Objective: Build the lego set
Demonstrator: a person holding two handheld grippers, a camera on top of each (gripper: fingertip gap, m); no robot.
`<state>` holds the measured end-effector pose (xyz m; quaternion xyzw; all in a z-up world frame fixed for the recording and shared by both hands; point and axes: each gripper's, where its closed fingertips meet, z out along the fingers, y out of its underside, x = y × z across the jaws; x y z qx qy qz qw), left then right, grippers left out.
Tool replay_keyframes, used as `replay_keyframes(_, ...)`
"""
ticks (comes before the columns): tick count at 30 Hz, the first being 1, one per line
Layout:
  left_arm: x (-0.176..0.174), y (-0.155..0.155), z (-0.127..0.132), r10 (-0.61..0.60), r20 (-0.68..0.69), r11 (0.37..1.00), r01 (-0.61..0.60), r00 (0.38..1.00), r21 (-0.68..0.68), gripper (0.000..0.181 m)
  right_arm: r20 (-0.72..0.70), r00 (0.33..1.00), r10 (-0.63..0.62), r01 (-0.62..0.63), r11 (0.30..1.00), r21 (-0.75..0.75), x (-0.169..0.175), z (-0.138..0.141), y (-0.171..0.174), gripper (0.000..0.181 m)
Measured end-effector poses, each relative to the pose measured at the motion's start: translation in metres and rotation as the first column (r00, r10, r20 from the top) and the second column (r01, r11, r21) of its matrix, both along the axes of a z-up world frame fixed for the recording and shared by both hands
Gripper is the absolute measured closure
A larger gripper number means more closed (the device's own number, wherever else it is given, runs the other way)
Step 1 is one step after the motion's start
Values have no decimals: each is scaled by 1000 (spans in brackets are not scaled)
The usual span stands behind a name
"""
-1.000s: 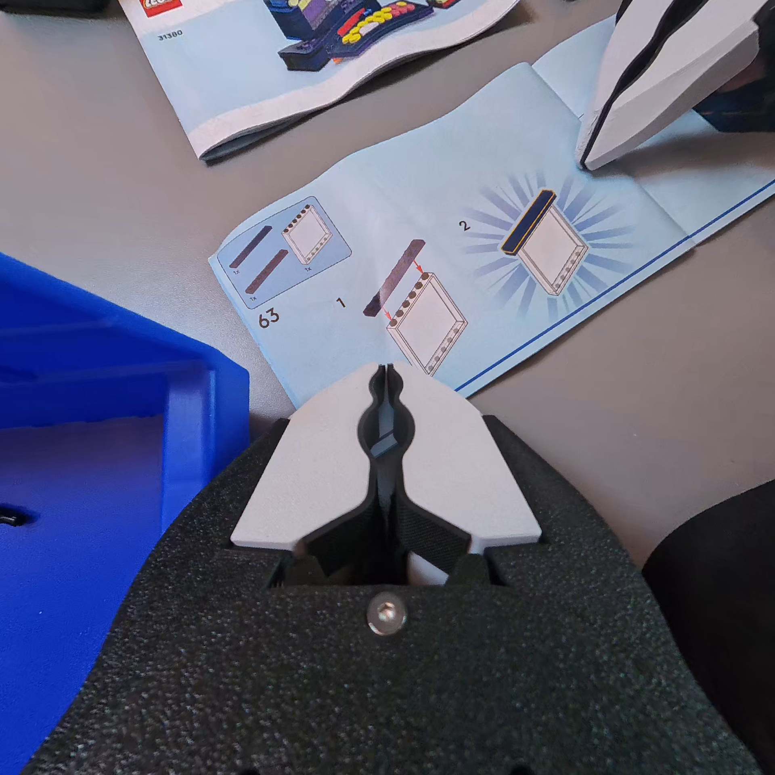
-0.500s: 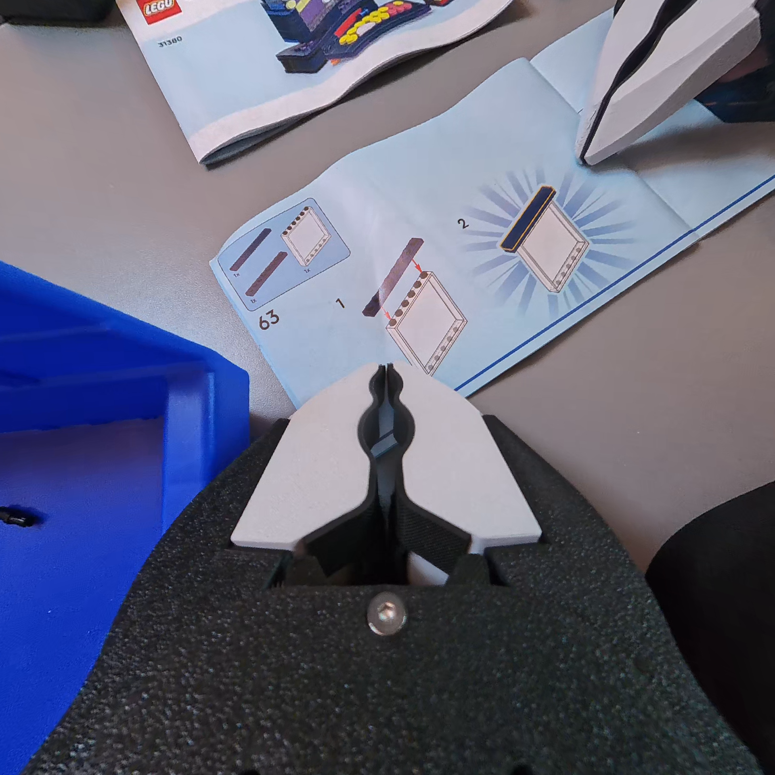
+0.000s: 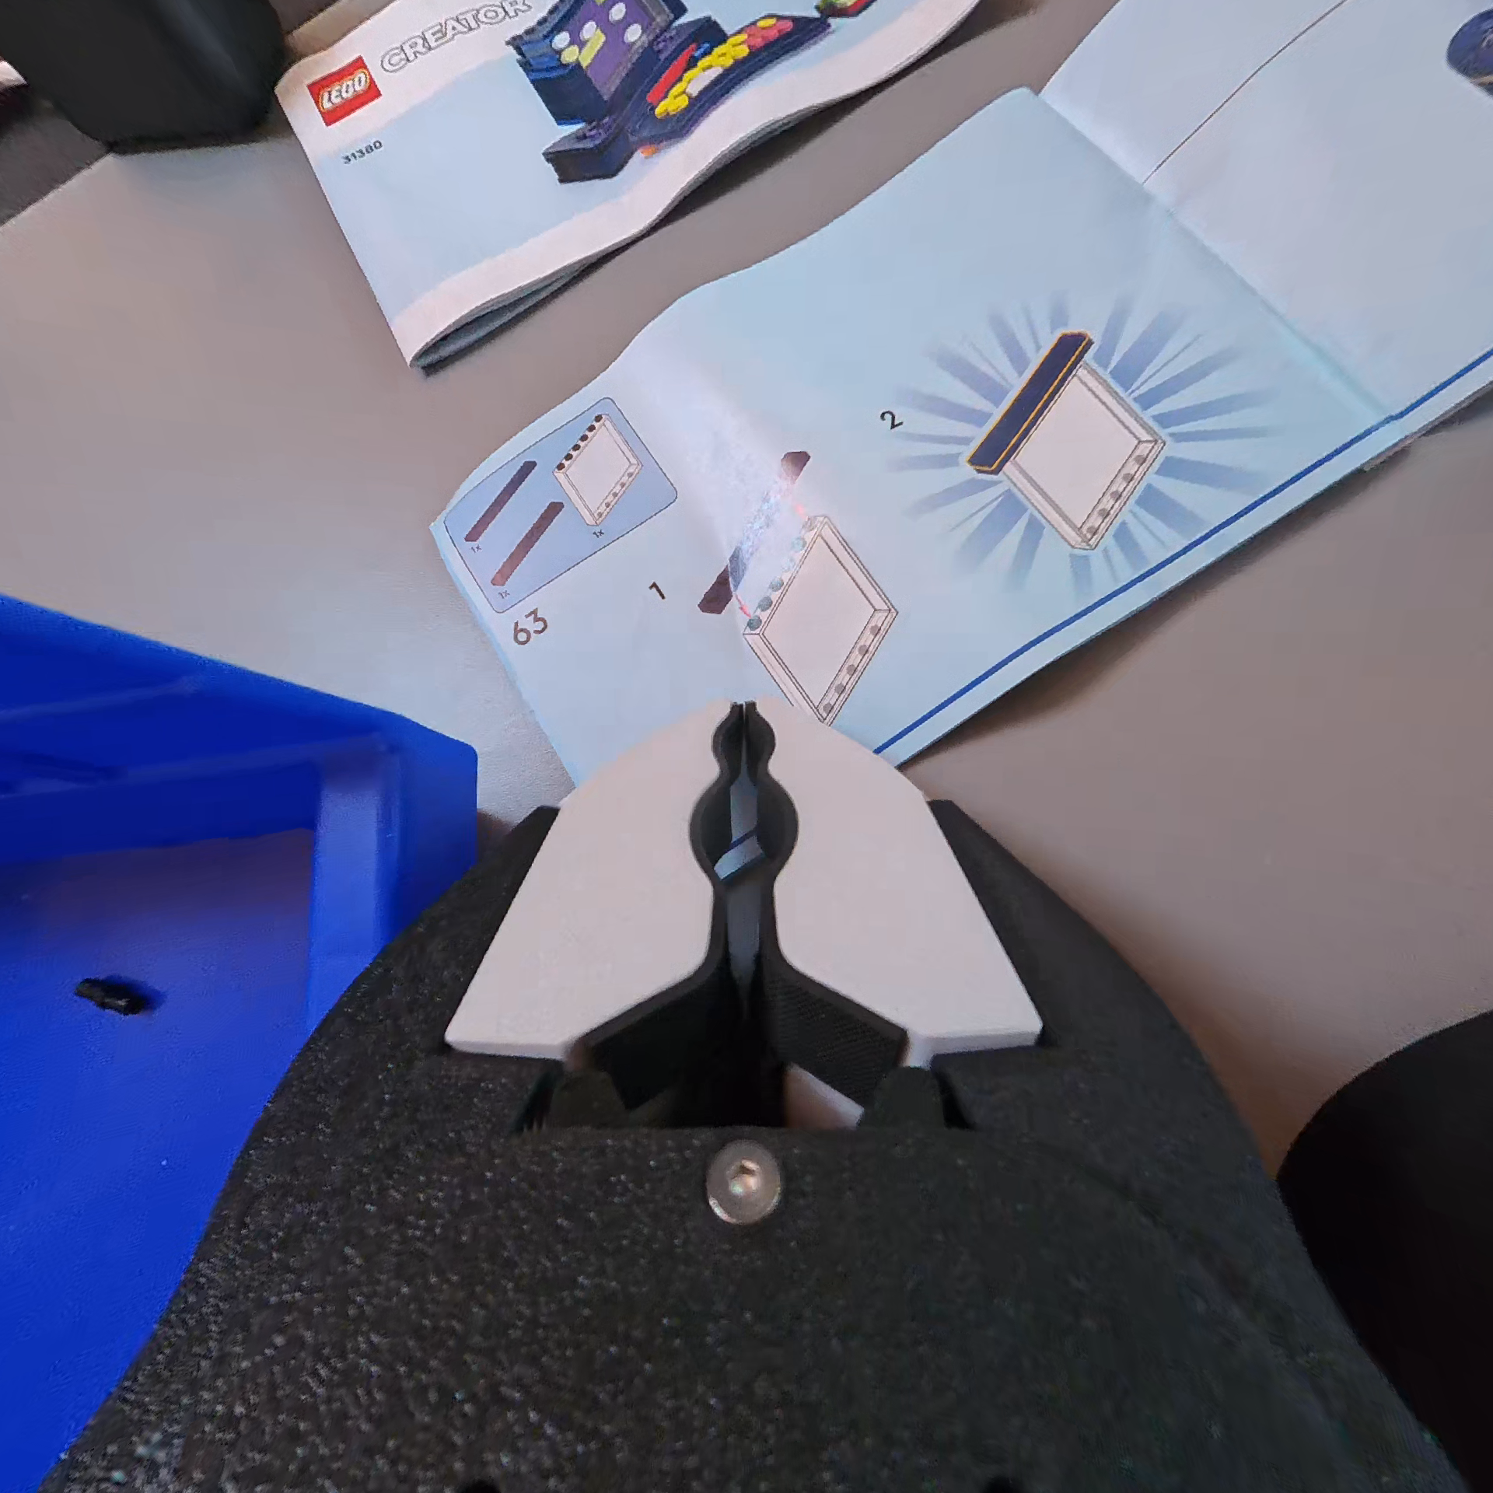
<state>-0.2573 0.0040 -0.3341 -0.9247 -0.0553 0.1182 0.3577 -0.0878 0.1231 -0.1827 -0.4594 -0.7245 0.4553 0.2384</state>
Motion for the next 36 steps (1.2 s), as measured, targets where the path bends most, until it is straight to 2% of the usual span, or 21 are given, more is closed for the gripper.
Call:
replay_keyframes(2,1,-1,1,12,1,1000,-12,1000,4,178,-62,969,-241,242,970,10,32,10,66,121)
replay_keyframes(3,2,-1,2,18,11,1000,-18,1000,11,173,-94,909,-406,408,913,3,48,14,113,121)
replay_keyframes(4,3,-2,3,24,23,999,-24,999,23,165,-95,813,-574,577,817,-1,67,11,165,121)
replay_keyframes(6,6,0,13,43,26,996,-44,999,73,157,67,659,-749,746,662,68,103,-27,239,106)
replay_keyframes(8,8,4,32,62,-3,986,-61,998,158,153,301,494,-816,794,564,226,129,-80,279,88)
replay_keyframes(13,9,6,80,110,-103,942,-70,989,328,155,456,414,-788,753,578,315,118,-149,296,87)
replay_keyframes(15,11,6,89,106,-134,932,-52,985,359,156,441,428,-789,744,585,323,109,-155,297,95)
replay_keyframes(16,12,6,91,100,-146,930,-40,984,366,156,424,451,-785,736,596,321,106,-152,296,123)
replay_keyframes(18,14,6,91,90,-163,931,-25,983,363,156,380,484,-788,687,611,393,108,-150,299,123)
replay_keyframes(19,14,5,91,90,-170,932,-23,981,362,156,320,520,-792,632,608,480,110,-146,302,124)
replay_keyframes(20,15,4,92,88,-181,931,-16,980,364,156,239,558,-795,560,573,599,115,-138,306,124)
replay_keyframes(21,15,3,95,85,-196,928,-6,977,372,156,147,605,-782,465,497,732,119,-126,310,124)
replay_keyframes(22,15,2,98,86,-212,924,2,973,382,157,43,661,-749,347,356,867,123,-109,315,124)
replay_keyframes(23,15,0,102,90,-232,920,8,969,392,157,-35,724,-689,196,157,968,125,-91,317,124)
replay_keyframes(24,14,-1,106,95,-253,916,15,963,402,158,-71,792,-606,57,-43,997,113,-77,311,124)
replay_keyframes(26,15,-3,115,103,-293,903,34,951,428,159,-77,873,-481,-4,-167,986,103,-56,295,124)
replay_keyframes(28,19,-3,122,99,-313,889,58,945,454,160,-46,902,-428,-121,-355,927,106,-26,299,124)
replay_keyframes(29,22,-3,123,92,-314,884,68,945,462,160,-17,914,-406,-167,-413,895,107,-17,301,124)
replay_keyframes(32,28,0,124,67,-314,873,96,947,478,160,6,893,-450,-133,-252,959,114,-18,306,124)
replay_keyframes(34,30,1,122,49,-319,875,114,947,471,160,-22,877,-480,-96,-220,971,119,-13,306,124)
replay_keyframes(36,34,2,121,25,-319,874,134,948,468,160,-35,854,-519,-6,-78,997,121,-18,299,124)
